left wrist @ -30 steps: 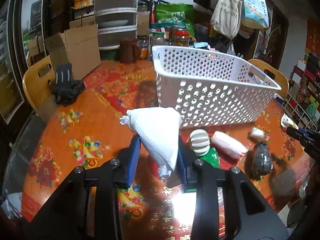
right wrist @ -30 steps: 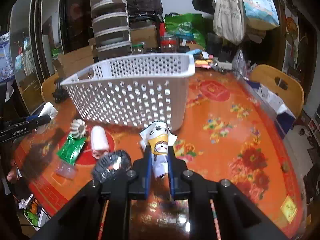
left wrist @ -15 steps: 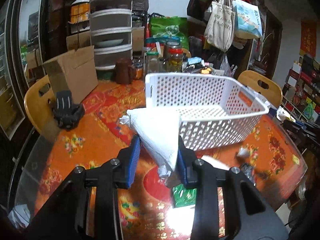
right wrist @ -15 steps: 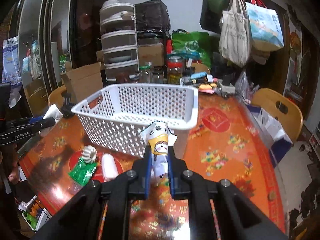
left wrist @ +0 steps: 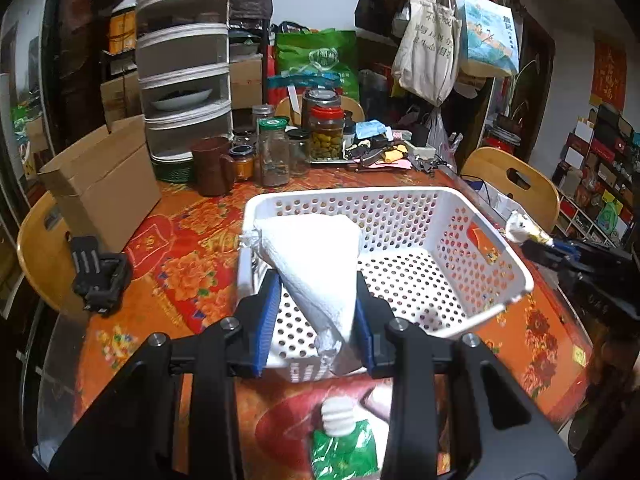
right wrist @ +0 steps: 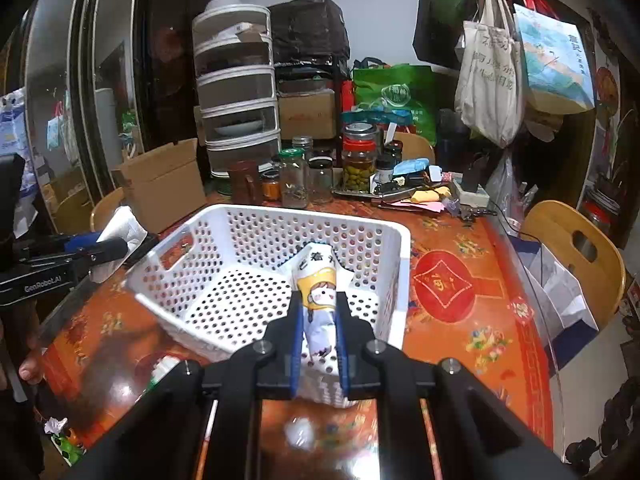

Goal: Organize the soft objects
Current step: 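Carry both items into the white basket and open both tools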

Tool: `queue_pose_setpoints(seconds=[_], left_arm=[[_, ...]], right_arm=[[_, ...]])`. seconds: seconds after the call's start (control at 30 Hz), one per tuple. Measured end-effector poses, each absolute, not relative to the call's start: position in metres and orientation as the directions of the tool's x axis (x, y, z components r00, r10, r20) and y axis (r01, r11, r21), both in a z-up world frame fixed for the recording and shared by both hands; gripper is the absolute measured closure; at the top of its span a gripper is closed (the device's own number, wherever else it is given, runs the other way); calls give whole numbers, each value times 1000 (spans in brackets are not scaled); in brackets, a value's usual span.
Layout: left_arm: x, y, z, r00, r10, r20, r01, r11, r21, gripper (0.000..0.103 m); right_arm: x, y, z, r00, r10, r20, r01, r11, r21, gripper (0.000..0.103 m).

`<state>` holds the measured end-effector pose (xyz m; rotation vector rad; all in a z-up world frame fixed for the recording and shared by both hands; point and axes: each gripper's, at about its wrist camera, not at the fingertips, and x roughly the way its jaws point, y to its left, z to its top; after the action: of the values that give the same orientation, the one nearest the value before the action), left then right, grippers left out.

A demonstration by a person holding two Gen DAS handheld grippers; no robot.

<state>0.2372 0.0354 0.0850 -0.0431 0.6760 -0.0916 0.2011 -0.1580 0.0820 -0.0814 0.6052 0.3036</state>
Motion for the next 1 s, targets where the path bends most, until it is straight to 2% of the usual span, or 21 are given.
queue_pose_setpoints(seconds=[0.13, 0.6, 0.73, 0.83, 0.9, 1.0], left_arm=[[271, 26, 81, 752, -128, -646, 86, 992, -97, 71], [357, -12, 25, 603, -90, -793, 77, 996, -54, 71], [364, -12, 15, 591, -92, -801, 75, 995, -59, 65], [364, -12, 15, 598, -92, -796, 77, 995, -57, 51], [361, -12, 17, 609, -97, -788, 82, 995, -59, 36], [357, -12, 21, 629, -97, -772, 81, 995, -59, 22]], right_arm=[[226, -153, 74, 753, 253, -607, -306, 952, 17, 91], [295, -122, 28, 625, 207, -753, -321, 947, -6, 90], [299, -119, 23, 617, 196, -762, -318, 948, -13, 88], [298, -118, 23, 617, 203, -761, -320, 948, -6, 85], [297, -118, 25, 625, 200, -755, -317, 948, -11, 73], [295, -117, 27, 636, 197, -746, -315, 949, -18, 58]])
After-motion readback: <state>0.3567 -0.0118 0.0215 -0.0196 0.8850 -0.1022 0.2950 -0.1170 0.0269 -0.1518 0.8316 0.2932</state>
